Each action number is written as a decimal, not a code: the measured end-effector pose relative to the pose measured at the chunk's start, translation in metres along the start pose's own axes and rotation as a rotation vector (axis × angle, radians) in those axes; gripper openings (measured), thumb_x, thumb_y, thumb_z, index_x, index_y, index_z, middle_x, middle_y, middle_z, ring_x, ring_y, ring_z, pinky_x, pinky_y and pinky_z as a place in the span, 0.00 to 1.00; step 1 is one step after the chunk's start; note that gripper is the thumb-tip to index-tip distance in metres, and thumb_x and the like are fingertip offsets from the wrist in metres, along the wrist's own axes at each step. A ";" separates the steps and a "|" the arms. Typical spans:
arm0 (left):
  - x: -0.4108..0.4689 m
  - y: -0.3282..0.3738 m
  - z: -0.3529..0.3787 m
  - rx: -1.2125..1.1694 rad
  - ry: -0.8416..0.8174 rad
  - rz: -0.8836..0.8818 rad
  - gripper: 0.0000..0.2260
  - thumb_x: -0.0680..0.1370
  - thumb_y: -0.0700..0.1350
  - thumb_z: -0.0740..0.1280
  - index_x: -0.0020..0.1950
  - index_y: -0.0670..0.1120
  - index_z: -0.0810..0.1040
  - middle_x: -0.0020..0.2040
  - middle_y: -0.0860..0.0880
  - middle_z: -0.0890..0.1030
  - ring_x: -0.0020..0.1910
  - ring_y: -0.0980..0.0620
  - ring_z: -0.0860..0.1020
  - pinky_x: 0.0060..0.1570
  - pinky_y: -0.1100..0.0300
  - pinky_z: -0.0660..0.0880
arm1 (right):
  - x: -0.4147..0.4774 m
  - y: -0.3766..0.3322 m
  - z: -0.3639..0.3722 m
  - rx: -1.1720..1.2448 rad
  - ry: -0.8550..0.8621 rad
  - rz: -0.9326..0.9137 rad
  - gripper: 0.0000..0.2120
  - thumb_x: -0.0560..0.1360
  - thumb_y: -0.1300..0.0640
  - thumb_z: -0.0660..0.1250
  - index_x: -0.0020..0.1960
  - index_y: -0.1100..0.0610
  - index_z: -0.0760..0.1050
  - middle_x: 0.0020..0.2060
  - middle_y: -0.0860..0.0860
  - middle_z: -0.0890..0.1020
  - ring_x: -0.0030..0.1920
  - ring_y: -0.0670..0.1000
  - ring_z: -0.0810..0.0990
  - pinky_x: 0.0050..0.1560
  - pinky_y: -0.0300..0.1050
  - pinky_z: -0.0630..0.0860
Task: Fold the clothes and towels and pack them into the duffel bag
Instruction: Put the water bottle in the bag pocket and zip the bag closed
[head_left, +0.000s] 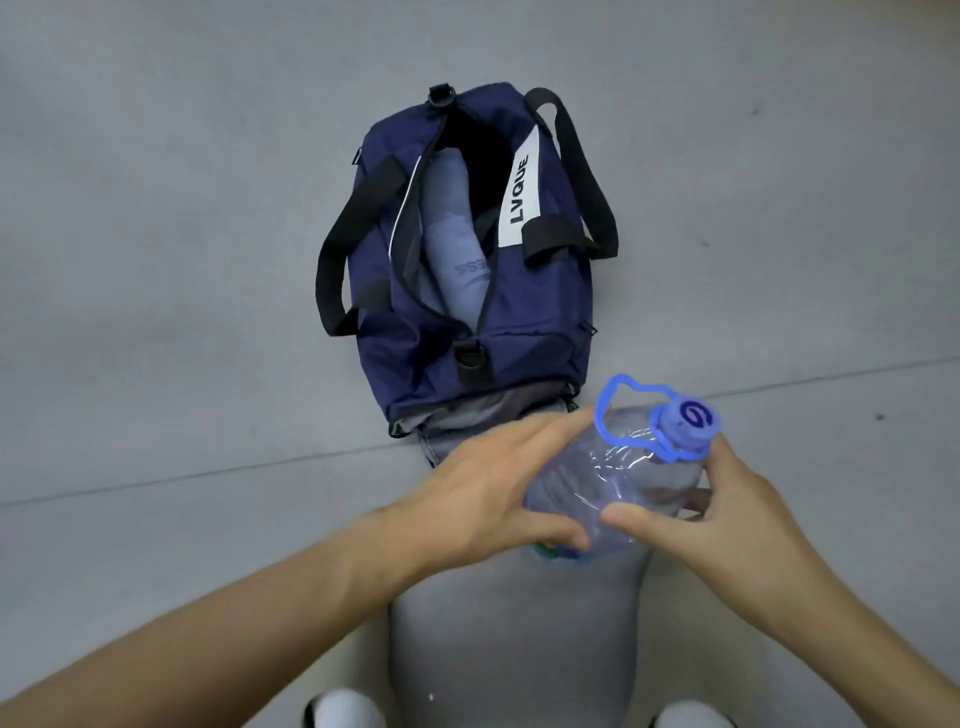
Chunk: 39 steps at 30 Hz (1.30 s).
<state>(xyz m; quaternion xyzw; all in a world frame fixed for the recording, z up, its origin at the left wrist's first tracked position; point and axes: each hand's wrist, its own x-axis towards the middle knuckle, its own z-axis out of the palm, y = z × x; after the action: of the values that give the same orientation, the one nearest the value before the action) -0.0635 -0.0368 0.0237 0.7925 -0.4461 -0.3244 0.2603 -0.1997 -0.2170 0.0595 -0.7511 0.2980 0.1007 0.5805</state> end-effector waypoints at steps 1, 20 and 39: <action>0.000 -0.010 -0.003 0.064 0.039 0.013 0.44 0.70 0.63 0.75 0.81 0.62 0.54 0.77 0.60 0.62 0.74 0.58 0.65 0.71 0.57 0.67 | 0.003 0.001 0.006 -0.014 0.023 -0.001 0.33 0.58 0.39 0.81 0.57 0.26 0.68 0.52 0.29 0.80 0.48 0.36 0.82 0.52 0.45 0.79; 0.042 -0.080 -0.063 0.416 0.312 -0.260 0.17 0.76 0.48 0.68 0.65 0.50 0.72 0.58 0.48 0.80 0.55 0.40 0.79 0.50 0.45 0.76 | 0.048 -0.002 0.049 -0.128 0.129 -0.154 0.42 0.59 0.37 0.81 0.66 0.27 0.61 0.63 0.33 0.74 0.58 0.41 0.79 0.58 0.51 0.79; 0.034 -0.040 -0.119 0.115 0.513 -0.130 0.12 0.73 0.46 0.73 0.55 0.52 0.79 0.39 0.56 0.80 0.38 0.55 0.75 0.43 0.54 0.75 | 0.095 -0.009 0.097 -0.260 0.141 -0.297 0.43 0.65 0.35 0.77 0.73 0.41 0.59 0.66 0.39 0.69 0.60 0.47 0.76 0.58 0.53 0.77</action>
<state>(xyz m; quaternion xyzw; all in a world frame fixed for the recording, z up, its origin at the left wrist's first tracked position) 0.0601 -0.0330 0.0646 0.8892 -0.3314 -0.1033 0.2981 -0.0998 -0.1571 -0.0101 -0.8606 0.2083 -0.0014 0.4647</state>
